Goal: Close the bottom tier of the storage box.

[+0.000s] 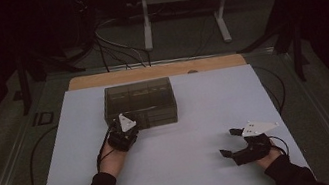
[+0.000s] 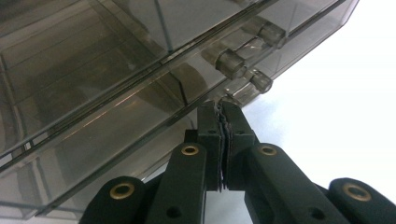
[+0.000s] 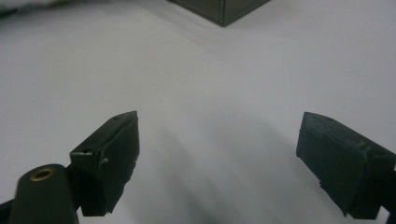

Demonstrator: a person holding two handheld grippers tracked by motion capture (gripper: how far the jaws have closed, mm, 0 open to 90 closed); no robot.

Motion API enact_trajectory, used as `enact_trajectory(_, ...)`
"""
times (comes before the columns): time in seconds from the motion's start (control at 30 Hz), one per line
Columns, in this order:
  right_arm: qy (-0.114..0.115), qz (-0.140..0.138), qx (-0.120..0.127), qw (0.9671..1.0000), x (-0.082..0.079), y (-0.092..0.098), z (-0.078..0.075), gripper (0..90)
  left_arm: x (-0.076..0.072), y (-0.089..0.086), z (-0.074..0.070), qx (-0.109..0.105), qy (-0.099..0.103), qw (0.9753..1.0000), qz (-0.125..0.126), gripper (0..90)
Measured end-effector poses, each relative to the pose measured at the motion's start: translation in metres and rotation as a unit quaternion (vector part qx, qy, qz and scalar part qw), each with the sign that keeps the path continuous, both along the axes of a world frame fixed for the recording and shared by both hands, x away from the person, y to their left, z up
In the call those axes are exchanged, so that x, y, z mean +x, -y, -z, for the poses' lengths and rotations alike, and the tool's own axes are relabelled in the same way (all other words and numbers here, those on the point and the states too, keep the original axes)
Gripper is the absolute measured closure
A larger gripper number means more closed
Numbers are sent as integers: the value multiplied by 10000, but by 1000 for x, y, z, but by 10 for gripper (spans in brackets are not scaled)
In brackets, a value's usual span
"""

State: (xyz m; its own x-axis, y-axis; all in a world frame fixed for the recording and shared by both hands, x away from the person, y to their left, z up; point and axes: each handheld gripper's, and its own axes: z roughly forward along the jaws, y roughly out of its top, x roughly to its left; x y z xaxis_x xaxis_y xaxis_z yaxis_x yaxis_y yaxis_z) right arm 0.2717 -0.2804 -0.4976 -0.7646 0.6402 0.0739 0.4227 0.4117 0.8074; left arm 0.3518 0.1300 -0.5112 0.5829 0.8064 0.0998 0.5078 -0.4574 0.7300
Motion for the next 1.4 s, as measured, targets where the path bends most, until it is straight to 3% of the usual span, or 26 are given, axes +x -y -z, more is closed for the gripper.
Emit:
enact_trajectory(0.27, -1, -6, 2, 10000, 0, 0, 0, 136, -3, 2, -2, -20, -207, 9998, 80, 824)
enact_trajectory(0.3, -5, -13, 7, 10000, 0, 0, 0, 136, -5, 3, -3, -28, -289, 9995, 93, 755)
enact_trajectory(0.43, -11, -15, 27, 10000, 0, 0, 1, 136, -8, 7, -4, 90, -194, 9998, 27, 670)
enact_trajectory(0.67, 12, -20, 33, 10000, 0, 2, 0, 136, -10, 10, -8, 120, -100, 9999, -49, 536)
enact_trajectory(0.9, -18, -6, 57, 10000, 1, 3, 1, 136, -9, 11, -9, 172, -216, 9995, -167, 368)
enact_trajectory(1.0, -18, -6, 47, 10000, 1, 3, 1, 136, -9, 11, -9, 104, -363, 9993, -56, 318)
enact_trajectory(1.13, -5, -9, 38, 10000, 0, 2, 1, 136, -9, 14, -8, 55, -586, 9982, 65, 187)
enact_trajectory(1.27, -7, -6, 32, 10000, 0, 2, 1, 136, -10, 17, -10, -23, -797, 9960, 397, 0)
enact_trajectory(1.4, 3, -9, 24, 10000, 0, 2, 1, 136, -11, 19, -11, -87, -874, 9944, 596, 0)
